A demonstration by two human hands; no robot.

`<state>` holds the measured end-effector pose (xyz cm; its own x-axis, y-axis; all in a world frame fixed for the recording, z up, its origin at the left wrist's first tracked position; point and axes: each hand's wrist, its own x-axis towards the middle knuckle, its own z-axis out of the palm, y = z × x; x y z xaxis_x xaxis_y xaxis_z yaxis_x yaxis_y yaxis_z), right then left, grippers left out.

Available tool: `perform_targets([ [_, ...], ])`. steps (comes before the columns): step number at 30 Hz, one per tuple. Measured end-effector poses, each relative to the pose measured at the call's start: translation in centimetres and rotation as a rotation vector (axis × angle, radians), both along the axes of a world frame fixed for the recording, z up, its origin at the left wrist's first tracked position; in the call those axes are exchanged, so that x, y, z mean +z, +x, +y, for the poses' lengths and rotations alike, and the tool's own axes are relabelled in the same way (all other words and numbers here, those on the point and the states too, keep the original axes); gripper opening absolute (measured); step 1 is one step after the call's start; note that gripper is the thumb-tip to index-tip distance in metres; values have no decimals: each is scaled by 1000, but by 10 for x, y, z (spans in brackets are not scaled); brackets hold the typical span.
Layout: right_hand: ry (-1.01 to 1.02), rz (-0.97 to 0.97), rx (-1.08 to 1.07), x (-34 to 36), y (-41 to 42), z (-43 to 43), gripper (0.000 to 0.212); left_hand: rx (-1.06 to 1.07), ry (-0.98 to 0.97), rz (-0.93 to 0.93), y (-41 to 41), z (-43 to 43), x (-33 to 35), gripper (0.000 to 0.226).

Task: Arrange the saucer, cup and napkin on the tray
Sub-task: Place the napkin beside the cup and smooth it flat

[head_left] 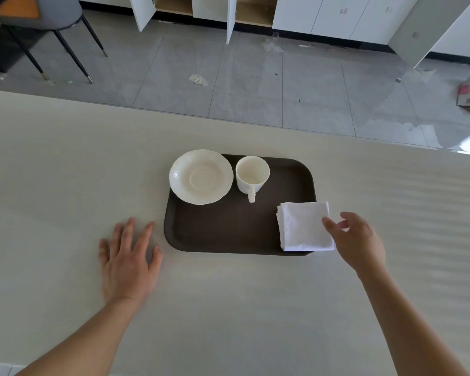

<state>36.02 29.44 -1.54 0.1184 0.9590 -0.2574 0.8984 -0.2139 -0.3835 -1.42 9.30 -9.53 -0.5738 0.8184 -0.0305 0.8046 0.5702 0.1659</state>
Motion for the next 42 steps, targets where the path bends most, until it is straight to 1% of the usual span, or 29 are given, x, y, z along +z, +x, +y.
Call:
perform_targets([
  [1, -73, 3, 3, -2, 1, 0, 53, 0, 3, -3, 0, 0, 0, 60],
  [3, -179, 51, 29, -3, 2, -2, 42, 0, 7, -3, -1, -1, -2, 59],
  [5, -204, 147, 16, -4, 0, -4, 40, -1, 11, -1, -2, -1, -2, 59],
  [8, -144, 196, -26, -6, -3, -3, 28, -2, 23, -8, -1, -1, -2, 59],
  [14, -14, 232, -27, -12, -19, 10, 22, 0, 9, -9, -1, -1, 0, 60],
  [21, 1, 212, -51, -11, -46, 23, 25, -7, 2, -16, 0, 0, 4, 62],
  [23, -4, 169, -21, -10, -47, 21, 25, -11, -9, -41, 0, -1, 5, 64],
  [25, -11, 154, 2, -7, -46, 18, 21, 7, 4, -97, -2, 1, 9, 63],
  [27, -17, 169, 6, -6, -43, 18, 21, 55, 97, -177, 2, 8, 18, 57],
  [29, -23, 186, 2, -5, -38, 19, 29, 25, 286, -145, 19, 18, 32, 43],
  [31, -35, 204, 4, -6, -35, 20, 32, -129, 488, -104, 52, 31, 49, 29],
  [32, -39, 208, 10, -6, -34, 20, 32, -242, 549, -120, 72, 39, 56, 22],
  [34, -31, 209, 28, -8, -33, 21, 31, -460, 582, -189, 112, 58, 66, 13],
  [36, -22, 207, 46, -8, -32, 20, 30, -570, 528, -257, 145, 82, 73, 17],
  [38, -12, 209, 76, -8, -30, 18, 31, -598, 380, -281, 169, 106, 76, 31],
  [40, -3, 213, 118, -9, -28, 16, 35, -591, 200, -264, 181, 124, 72, 46],
  [42, 10, 202, 169, -11, -25, 16, 41, -598, 88, -232, 185, 135, 65, 50],
])
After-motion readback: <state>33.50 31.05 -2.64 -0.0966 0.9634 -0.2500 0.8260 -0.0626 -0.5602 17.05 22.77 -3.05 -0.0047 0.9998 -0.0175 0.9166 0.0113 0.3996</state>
